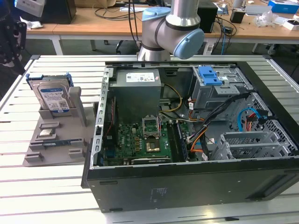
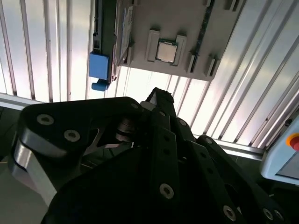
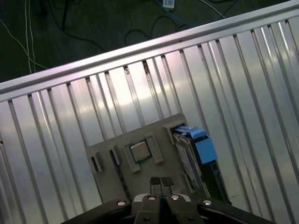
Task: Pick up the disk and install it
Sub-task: 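Pick up the disk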
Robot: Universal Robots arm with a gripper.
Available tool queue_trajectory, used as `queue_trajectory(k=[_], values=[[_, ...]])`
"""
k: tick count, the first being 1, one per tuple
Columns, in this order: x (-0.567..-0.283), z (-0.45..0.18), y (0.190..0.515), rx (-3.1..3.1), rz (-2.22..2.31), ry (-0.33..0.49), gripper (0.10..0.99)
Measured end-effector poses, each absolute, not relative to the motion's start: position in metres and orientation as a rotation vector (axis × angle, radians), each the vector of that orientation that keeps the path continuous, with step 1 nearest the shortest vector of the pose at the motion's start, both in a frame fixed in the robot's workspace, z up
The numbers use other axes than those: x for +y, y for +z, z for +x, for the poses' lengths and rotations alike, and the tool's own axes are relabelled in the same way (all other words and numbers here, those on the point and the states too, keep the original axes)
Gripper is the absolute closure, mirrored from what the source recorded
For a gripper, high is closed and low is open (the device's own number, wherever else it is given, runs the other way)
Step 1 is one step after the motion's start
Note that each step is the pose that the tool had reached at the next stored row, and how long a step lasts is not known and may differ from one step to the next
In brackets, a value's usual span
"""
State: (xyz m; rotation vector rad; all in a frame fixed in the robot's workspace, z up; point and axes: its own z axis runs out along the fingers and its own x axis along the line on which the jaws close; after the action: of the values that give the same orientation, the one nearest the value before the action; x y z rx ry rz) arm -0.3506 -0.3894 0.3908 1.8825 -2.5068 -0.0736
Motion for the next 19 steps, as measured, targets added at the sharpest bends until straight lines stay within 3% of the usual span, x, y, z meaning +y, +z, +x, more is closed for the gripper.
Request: queue_trajectory(k=[19], values=[[-0.3893,-0.3506,0.3908,-2.315,2.108,-0.072,0.98]])
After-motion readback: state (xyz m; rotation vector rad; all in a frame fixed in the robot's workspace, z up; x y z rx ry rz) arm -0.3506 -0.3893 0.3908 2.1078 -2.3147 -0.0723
